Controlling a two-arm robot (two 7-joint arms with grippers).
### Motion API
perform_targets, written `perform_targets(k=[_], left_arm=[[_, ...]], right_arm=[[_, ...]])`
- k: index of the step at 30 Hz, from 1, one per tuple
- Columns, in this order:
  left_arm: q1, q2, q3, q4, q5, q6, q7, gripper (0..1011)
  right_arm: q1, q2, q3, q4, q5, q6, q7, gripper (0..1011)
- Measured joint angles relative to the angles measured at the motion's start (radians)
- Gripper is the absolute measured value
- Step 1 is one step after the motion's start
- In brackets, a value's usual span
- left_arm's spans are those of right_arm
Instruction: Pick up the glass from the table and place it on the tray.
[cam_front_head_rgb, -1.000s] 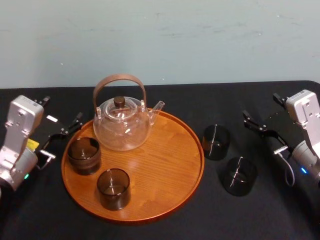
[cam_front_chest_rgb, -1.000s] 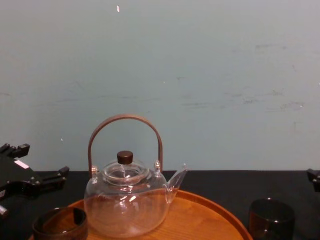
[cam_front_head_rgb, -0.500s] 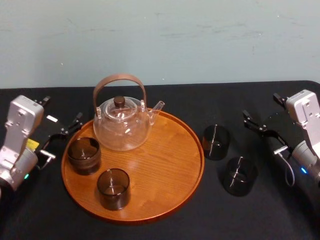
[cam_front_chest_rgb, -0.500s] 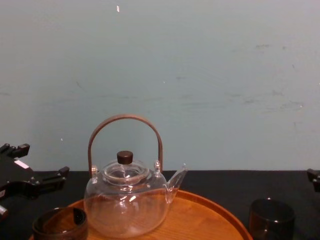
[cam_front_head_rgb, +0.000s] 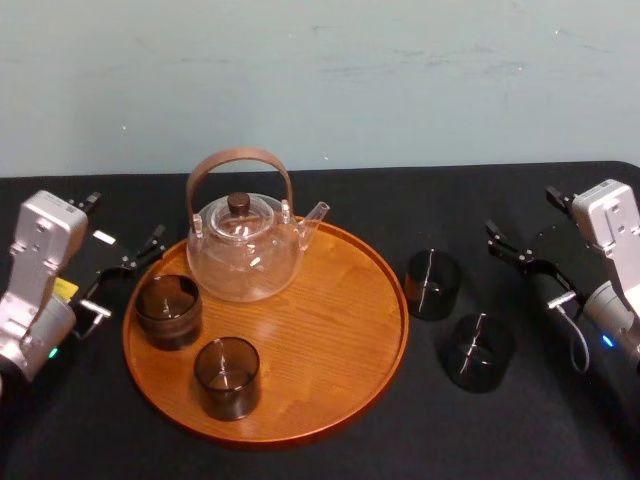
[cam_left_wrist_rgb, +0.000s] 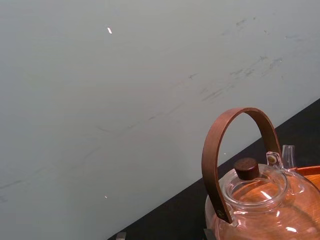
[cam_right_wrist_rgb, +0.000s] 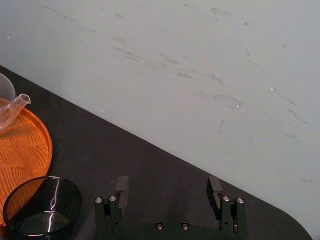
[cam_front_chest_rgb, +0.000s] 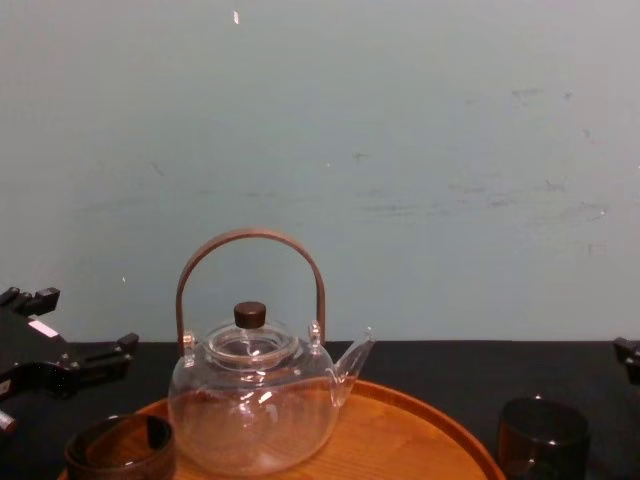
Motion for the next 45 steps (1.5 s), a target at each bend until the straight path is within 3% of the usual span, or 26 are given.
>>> perform_targets(k=[11, 22, 45], left_arm=[[0.0, 0.0, 0.0, 0.0, 0.0, 0.0, 0.0, 1001], [0.0, 0.0, 0.0, 0.0, 0.0, 0.0, 0.0, 1002], [0.0, 0.0, 0.0, 0.0, 0.0, 0.0, 0.0, 1001]], right_arm=[[0.0, 0.0, 0.0, 0.0, 0.0, 0.0, 0.0, 1003], [-0.026, 0.007, 0.027, -0.019, 0.032, -0.004, 0.092, 1002], [-0.206, 0.022, 0.076, -0.209, 0.105, 0.018, 0.216, 1002]])
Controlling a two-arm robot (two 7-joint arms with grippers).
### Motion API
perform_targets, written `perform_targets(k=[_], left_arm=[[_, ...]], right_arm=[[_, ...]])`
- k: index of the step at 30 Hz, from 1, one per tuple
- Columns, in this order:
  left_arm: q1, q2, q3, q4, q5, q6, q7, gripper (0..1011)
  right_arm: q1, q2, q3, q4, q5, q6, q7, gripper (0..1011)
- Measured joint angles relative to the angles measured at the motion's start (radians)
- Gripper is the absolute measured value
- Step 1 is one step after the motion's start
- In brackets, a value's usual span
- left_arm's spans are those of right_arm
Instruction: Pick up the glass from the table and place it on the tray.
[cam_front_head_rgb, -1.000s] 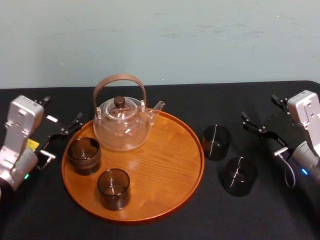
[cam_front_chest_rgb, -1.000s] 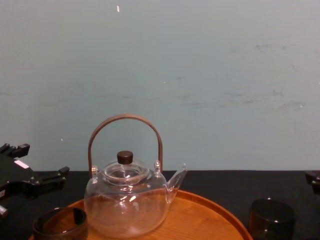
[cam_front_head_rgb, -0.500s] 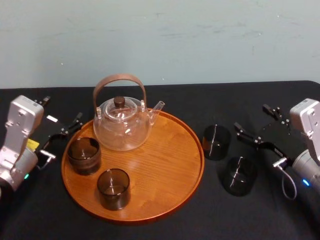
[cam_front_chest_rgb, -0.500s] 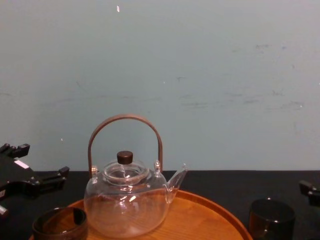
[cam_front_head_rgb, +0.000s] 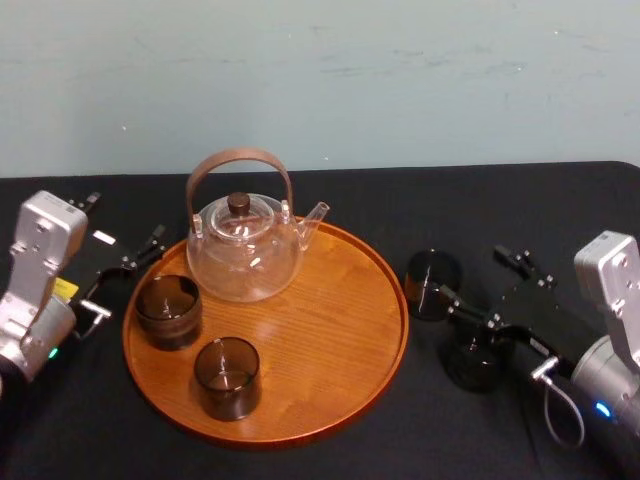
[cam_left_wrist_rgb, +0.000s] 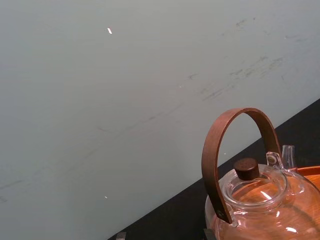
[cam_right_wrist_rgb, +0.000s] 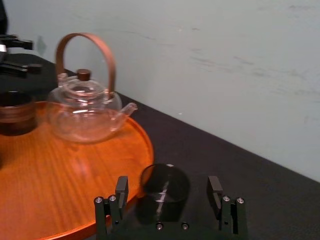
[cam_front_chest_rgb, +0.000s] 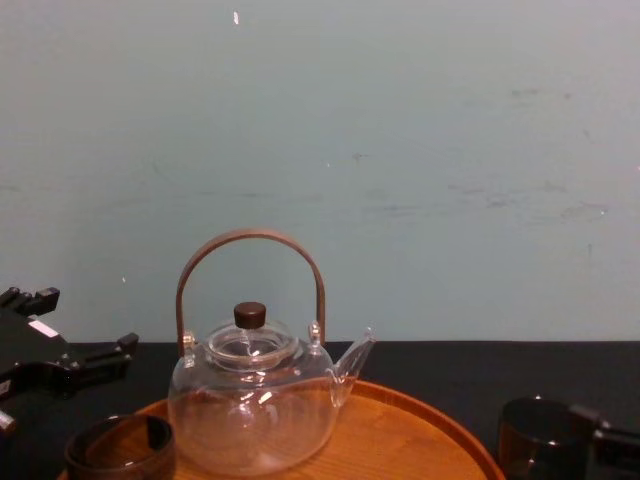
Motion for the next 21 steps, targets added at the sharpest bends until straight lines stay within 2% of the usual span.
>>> perform_targets(k=[10, 21], left_arm=[[0.0, 0.0, 0.0, 0.0, 0.0, 0.0, 0.0, 1001], [0.0, 0.0, 0.0, 0.0, 0.0, 0.0, 0.0, 1001]], right_arm=[[-0.076, 0.0, 0.014, -0.053, 0.011, 0.015, 0.034, 1002], [-0.115, -0.019, 0.033, -0.049, 0.016, 0.023, 0.057, 1002]])
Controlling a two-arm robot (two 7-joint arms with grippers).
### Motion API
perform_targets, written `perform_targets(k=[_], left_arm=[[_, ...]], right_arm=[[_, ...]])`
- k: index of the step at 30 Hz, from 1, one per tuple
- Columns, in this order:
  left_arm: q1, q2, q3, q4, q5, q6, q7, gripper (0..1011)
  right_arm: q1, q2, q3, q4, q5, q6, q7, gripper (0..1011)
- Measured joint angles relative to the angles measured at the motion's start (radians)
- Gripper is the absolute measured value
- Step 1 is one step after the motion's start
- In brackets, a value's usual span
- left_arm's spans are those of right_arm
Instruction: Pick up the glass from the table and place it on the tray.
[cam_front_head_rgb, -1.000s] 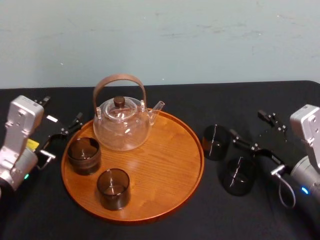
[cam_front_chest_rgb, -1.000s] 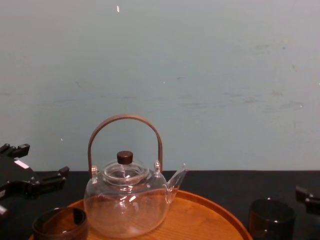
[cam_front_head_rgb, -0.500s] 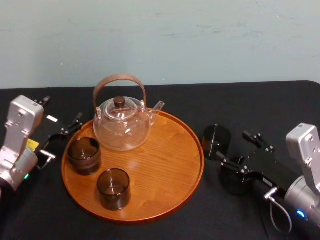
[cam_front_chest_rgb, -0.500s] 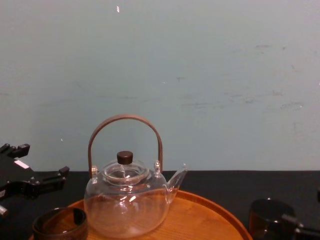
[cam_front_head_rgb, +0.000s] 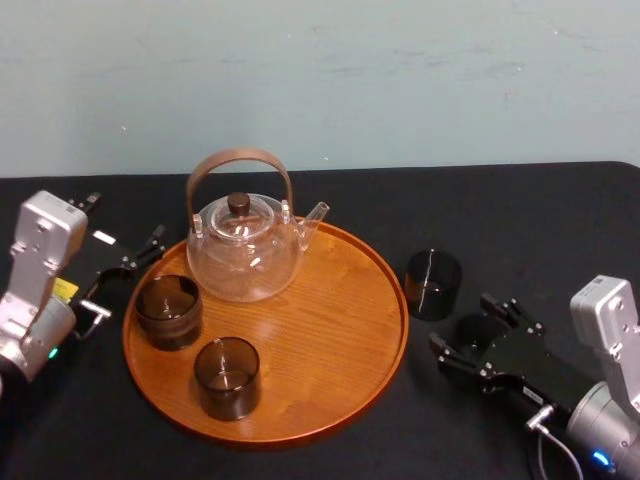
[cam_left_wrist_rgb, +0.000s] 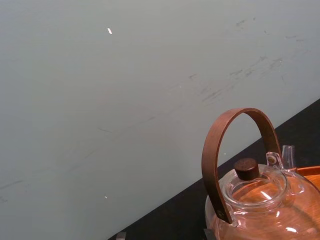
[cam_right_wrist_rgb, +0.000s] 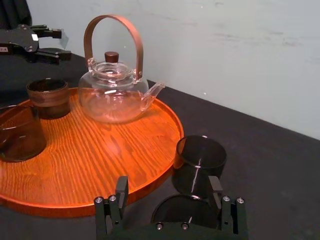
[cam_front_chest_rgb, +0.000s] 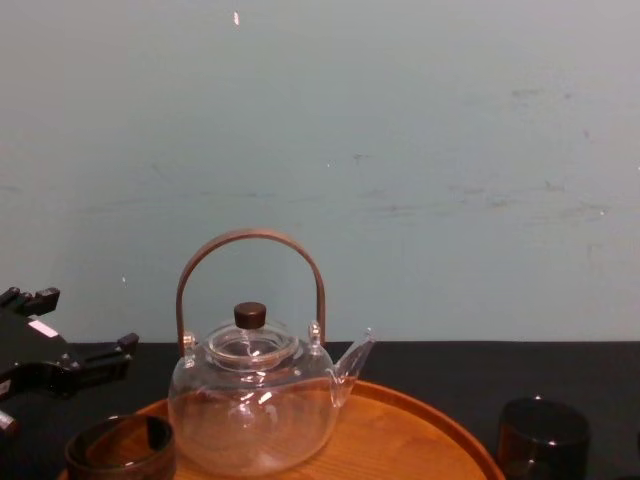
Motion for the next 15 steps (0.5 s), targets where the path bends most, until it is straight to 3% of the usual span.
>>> perform_targets(k=[9, 15], left_arm=[[0.0, 0.0, 0.0, 0.0, 0.0, 0.0, 0.0, 1001], [0.0, 0.0, 0.0, 0.0, 0.0, 0.0, 0.0, 1001]], right_arm=[[-0.017, -0.013, 0.013, 0.005, -0.01, 0.006, 0.014, 1003], [-0.04, -0.016, 0.044, -0.014, -0.027, 0.006, 0.006, 1002]])
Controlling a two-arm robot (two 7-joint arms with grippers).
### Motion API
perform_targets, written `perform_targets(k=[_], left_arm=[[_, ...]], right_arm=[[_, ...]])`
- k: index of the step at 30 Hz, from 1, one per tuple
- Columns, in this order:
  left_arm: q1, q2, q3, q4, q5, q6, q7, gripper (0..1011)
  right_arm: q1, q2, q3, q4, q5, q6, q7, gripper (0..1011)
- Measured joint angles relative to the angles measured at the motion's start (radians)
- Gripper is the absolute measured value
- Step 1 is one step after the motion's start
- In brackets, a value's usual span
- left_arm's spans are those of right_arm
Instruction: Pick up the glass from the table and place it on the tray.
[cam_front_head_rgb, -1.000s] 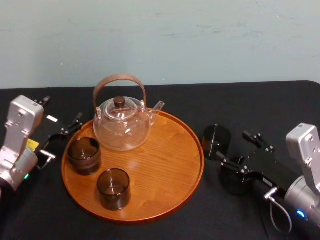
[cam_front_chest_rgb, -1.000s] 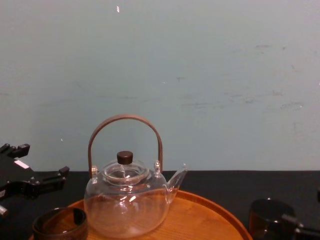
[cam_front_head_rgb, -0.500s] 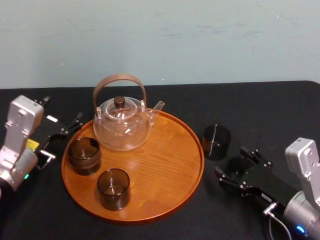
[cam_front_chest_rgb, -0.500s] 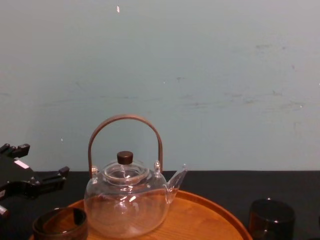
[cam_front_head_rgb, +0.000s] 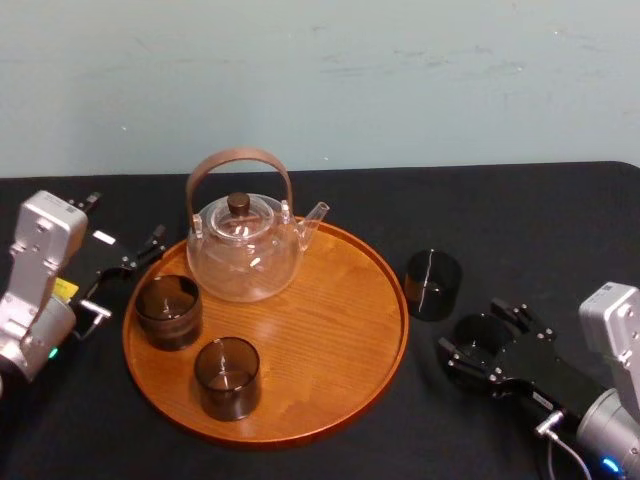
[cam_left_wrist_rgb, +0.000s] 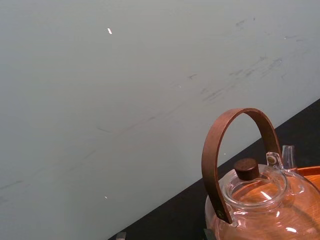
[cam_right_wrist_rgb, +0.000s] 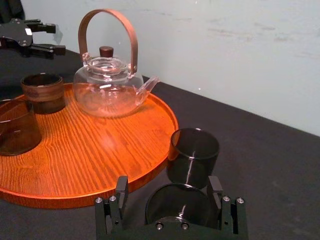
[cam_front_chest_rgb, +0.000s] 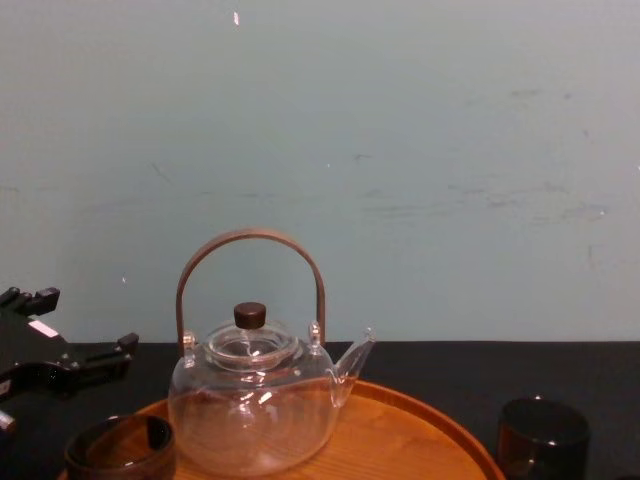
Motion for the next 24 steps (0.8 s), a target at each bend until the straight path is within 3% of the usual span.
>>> perform_targets(k=[24], left_arm=[[0.0, 0.0, 0.0, 0.0, 0.0, 0.0, 0.0, 1001]], right_arm=[[-0.116, -0.023, 0.098, -0.057, -0.014, -0.027, 0.001, 1002]])
